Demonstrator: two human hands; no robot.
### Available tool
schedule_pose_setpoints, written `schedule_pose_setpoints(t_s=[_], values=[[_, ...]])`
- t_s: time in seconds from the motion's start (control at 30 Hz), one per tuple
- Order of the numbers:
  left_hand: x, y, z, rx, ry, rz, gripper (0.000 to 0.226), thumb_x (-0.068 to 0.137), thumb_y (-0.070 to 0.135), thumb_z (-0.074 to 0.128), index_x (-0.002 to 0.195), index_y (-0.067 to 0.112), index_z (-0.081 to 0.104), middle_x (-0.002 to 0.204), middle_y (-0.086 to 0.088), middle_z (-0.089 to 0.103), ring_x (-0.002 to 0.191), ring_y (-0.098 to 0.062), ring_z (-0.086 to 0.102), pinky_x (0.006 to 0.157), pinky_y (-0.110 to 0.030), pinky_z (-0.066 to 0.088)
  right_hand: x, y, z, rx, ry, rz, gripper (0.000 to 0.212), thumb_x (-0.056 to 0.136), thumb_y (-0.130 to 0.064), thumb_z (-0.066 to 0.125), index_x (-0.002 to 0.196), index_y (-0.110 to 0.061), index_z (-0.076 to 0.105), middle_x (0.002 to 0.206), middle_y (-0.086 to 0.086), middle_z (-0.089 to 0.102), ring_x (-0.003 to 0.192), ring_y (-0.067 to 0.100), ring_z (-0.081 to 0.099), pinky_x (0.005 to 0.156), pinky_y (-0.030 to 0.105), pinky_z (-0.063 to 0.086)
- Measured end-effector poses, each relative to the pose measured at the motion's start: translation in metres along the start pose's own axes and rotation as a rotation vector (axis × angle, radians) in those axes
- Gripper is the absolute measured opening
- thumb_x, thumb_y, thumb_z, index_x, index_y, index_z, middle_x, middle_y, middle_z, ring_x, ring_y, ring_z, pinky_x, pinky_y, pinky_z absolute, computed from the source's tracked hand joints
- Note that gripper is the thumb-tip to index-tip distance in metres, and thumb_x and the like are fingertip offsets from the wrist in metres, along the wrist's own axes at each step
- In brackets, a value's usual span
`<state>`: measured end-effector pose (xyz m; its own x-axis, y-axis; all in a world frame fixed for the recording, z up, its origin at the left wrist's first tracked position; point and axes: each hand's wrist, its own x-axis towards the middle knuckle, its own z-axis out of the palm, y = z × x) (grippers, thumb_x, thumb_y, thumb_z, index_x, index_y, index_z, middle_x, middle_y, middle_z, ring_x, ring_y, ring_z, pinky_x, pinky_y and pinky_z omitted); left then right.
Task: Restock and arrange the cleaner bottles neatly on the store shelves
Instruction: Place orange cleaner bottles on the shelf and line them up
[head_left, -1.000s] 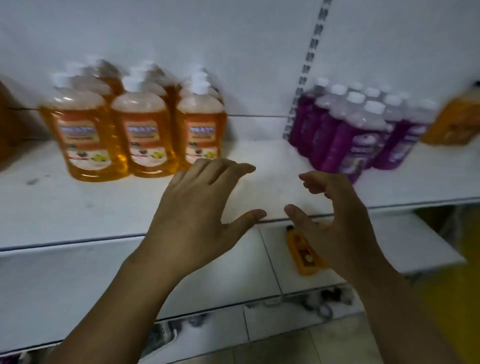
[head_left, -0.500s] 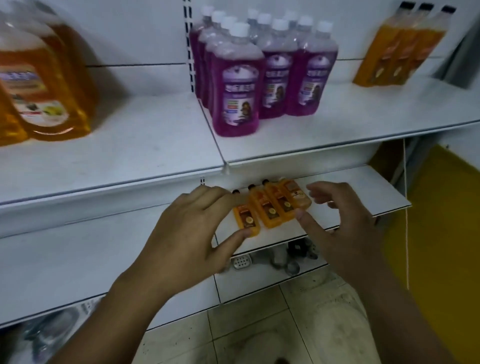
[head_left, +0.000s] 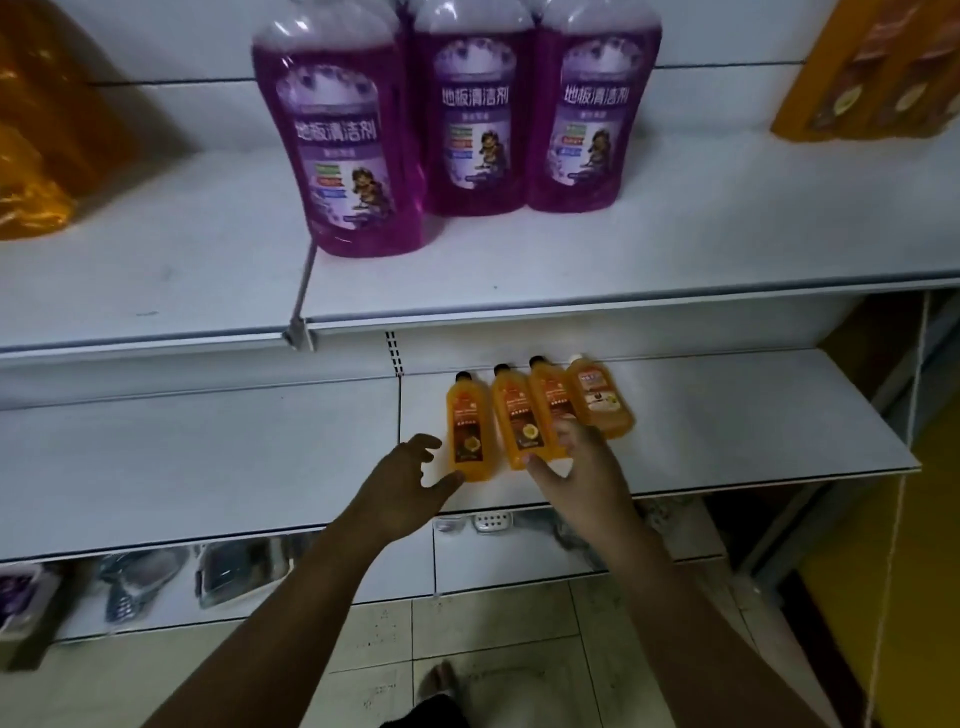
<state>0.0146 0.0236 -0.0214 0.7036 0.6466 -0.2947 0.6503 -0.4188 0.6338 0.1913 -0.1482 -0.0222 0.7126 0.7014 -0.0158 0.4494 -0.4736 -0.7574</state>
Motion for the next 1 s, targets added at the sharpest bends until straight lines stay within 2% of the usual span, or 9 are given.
schedule_pose_setpoints(t_s=[0.1,0.2,0.3,0.4,0.5,0.63,0.77,0.93,1.0], values=[[0.046,-0.009,0.034,-0.099,-0.010,-0.081,0.072,0.094,0.048,0.072,0.151,0.016,0.043,0.142,-0.008,0.060,0.124,-0.027,0.062,0.093,-0.028,0.050,0.031,0.028,0.042,-0.131,-0.037,-0.050,0.055,0.095,-0.045,0.070,0.143,-0.031,0.049,0.146,0.001,0.052,0.133,0.023,0.053,0.098,0.036,0.049],[0.081,-0.018,0.062,-0.233,-0.044,-0.049,0.081,0.085,0.069,0.068,0.145,0.020,0.045,0.136,0.003,0.064,0.113,-0.016,0.066,0.085,-0.023,0.052,0.050,0.057,0.083,-0.303,-0.129,-0.174,0.067,0.098,-0.050,0.064,0.156,-0.032,0.036,0.166,-0.003,0.034,0.154,0.024,0.031,0.115,0.045,0.041],[0.092,-0.029,0.084,-0.326,0.063,-0.069,0.082,0.086,0.071,0.065,0.147,0.021,0.044,0.128,0.006,0.062,0.110,-0.018,0.066,0.092,-0.035,0.056,0.042,0.081,0.109,-0.402,-0.207,-0.241,0.065,0.099,-0.053,0.058,0.156,-0.027,0.040,0.170,-0.010,0.028,0.162,0.018,0.008,0.117,0.050,0.034],[0.089,-0.037,0.094,-0.363,0.114,-0.084,0.080,0.081,0.079,0.062,0.138,0.023,0.052,0.123,0.007,0.065,0.106,-0.016,0.068,0.089,-0.034,0.056,0.022,0.093,0.118,-0.376,-0.089,-0.290,0.052,0.094,-0.047,0.064,0.140,-0.025,0.061,0.153,-0.011,0.054,0.157,0.020,0.028,0.109,0.048,0.040],[0.086,-0.044,0.093,-0.415,0.054,-0.105,0.072,0.078,0.076,0.074,0.125,0.025,0.058,0.114,0.008,0.072,0.100,-0.015,0.073,0.086,-0.033,0.061,0.024,0.098,0.107,-0.251,0.023,-0.266,0.032,0.095,-0.045,0.061,0.121,-0.027,0.069,0.130,-0.008,0.069,0.132,0.021,0.056,0.104,0.048,0.045],[0.079,-0.047,0.090,-0.404,0.019,-0.148,0.075,0.071,0.071,0.079,0.126,0.023,0.064,0.114,0.003,0.075,0.101,-0.015,0.073,0.093,-0.041,0.062,0.037,0.103,0.092,-0.111,0.140,-0.184,0.027,0.095,-0.043,0.071,0.112,-0.022,0.067,0.123,0.002,0.065,0.118,0.025,0.058,0.095,0.047,0.052],[0.080,-0.043,0.087,-0.434,-0.051,-0.221,0.062,0.075,0.043,0.092,0.126,0.019,0.064,0.115,-0.001,0.072,0.104,-0.019,0.071,0.090,-0.037,0.061,0.042,0.106,0.098,0.025,0.096,0.023,0.064,0.088,-0.046,0.079,0.139,-0.018,0.053,0.150,0.010,0.042,0.136,0.031,0.046,0.101,0.045,0.054],[0.076,-0.043,0.083,-0.437,-0.170,-0.296,0.054,0.076,0.035,0.090,0.122,0.015,0.069,0.114,-0.005,0.074,0.103,-0.021,0.072,0.087,-0.035,0.062,0.035,0.086,0.094,0.217,-0.092,0.220,0.083,0.069,-0.041,0.095,0.135,-0.027,0.047,0.122,-0.003,0.067,0.109,0.019,0.067,0.091,0.044,0.059],[0.068,-0.043,0.079,-0.527,-0.246,-0.348,0.051,0.077,0.032,0.089,0.122,0.014,0.070,0.114,-0.008,0.075,0.105,-0.025,0.074,0.093,-0.042,0.063,0.032,0.082,0.089,0.225,-0.206,0.297,0.069,0.074,-0.035,0.093,0.128,-0.023,0.052,0.116,-0.001,0.068,0.107,0.022,0.069,0.086,0.038,0.058]])
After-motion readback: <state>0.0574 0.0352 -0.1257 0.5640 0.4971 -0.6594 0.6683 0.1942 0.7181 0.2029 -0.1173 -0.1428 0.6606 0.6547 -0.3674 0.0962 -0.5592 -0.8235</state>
